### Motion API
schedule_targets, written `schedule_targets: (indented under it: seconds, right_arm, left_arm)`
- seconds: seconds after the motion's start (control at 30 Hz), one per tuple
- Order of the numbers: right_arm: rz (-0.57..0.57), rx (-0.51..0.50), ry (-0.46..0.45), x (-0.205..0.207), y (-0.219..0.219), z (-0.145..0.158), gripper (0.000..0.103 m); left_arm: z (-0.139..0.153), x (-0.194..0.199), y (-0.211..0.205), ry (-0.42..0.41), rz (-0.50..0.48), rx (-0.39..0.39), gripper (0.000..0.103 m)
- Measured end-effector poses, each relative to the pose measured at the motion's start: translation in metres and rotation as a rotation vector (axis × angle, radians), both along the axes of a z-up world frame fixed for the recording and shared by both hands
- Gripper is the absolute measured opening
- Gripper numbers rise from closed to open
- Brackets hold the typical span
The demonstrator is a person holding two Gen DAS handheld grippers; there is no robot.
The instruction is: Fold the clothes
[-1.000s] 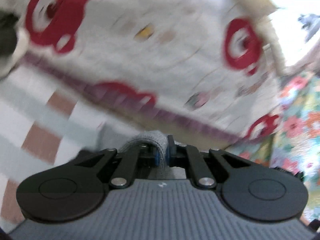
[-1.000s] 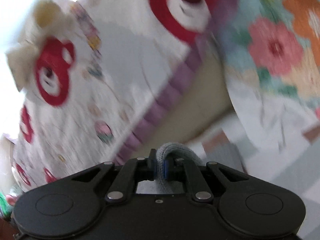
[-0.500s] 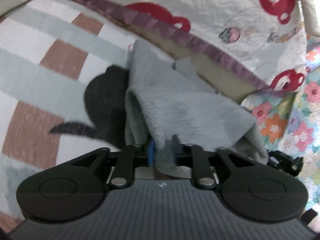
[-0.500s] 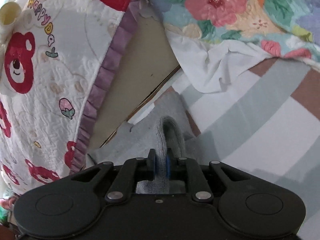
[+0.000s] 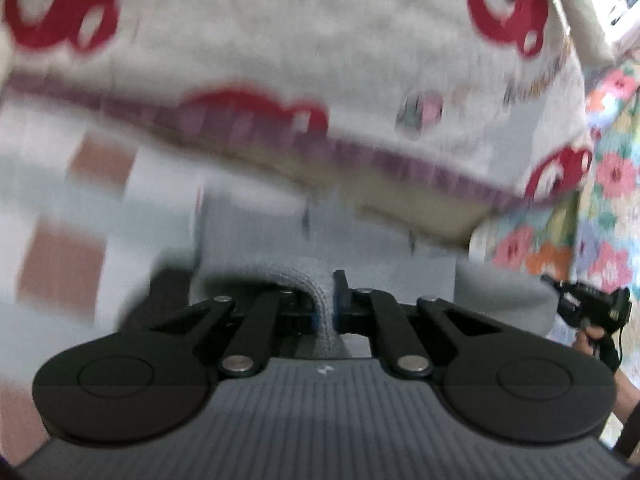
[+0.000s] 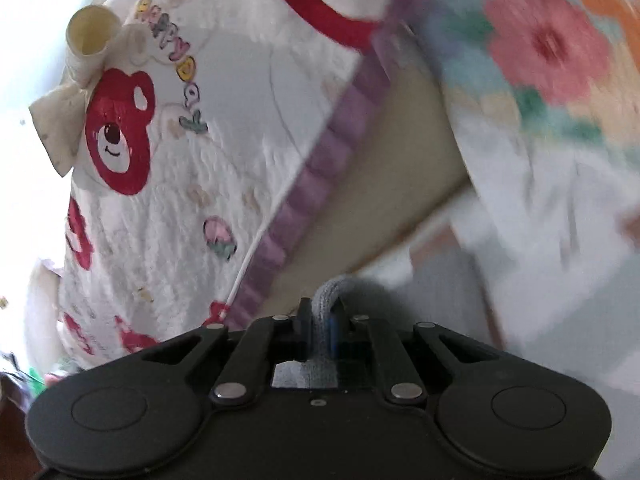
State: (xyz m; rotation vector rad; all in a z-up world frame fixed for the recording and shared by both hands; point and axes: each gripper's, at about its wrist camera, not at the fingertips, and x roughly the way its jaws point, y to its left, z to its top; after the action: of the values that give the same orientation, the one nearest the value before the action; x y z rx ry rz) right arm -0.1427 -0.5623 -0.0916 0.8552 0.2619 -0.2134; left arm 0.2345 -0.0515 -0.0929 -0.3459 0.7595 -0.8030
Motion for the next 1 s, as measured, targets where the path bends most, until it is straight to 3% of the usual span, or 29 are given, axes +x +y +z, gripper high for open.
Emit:
schedule_targets:
  seconds: [0.17, 0.23, 0.33, 0.47, 0.57, 0.77, 0.87, 0.93, 1.0]
  right_arm:
    - [0.004, -0.045, 0.100, 0.058, -0.039, 0.024, 0.009]
    - [-0.019, 0.011, 0.114, 0.075, -0.056, 0.023, 0.009]
    - [-0.054, 0.087, 0.177, 0.096, -0.075, 0.012, 0.009]
    - [-0.085, 0.177, 0.320, 0.119, -0.092, -0.022, 0.010]
    - [-0.102, 0.154, 0.307, 0.128, -0.090, -0.036, 0.010]
    - [-0.068, 0.097, 0.241, 0.146, -0.091, -0.020, 0.010]
    - [-0.070, 0.027, 0.406, 0.160, -0.086, -0.026, 0.010]
    - [-0.043, -0.096, 0.569, 0.167, -0.072, -0.033, 0.010]
    - [-0.015, -0.208, 0.635, 0.165, -0.052, -0.036, 0.015]
  left_arm:
    - [0.038, 0.055, -0.052, -0.217, -0.044, 0.183, 0.005]
    - [0.043, 0.072, -0.064, -0.255, -0.046, 0.182, 0.005]
    - [0.025, 0.101, -0.077, -0.203, -0.008, 0.221, 0.005]
    - [-0.043, 0.121, -0.091, -0.093, 0.046, 0.356, 0.005]
    - [-0.064, 0.122, -0.079, -0.050, 0.087, 0.312, 0.005]
    - [-0.048, 0.133, -0.077, -0.054, 0.095, 0.290, 0.006]
    - [-0.052, 0.128, -0.080, -0.035, 0.093, 0.296, 0.008]
    - [-0.050, 0.118, -0.074, -0.028, 0.108, 0.265, 0.018]
    - [-0.040, 0.101, -0.062, -0.036, 0.127, 0.216, 0.026]
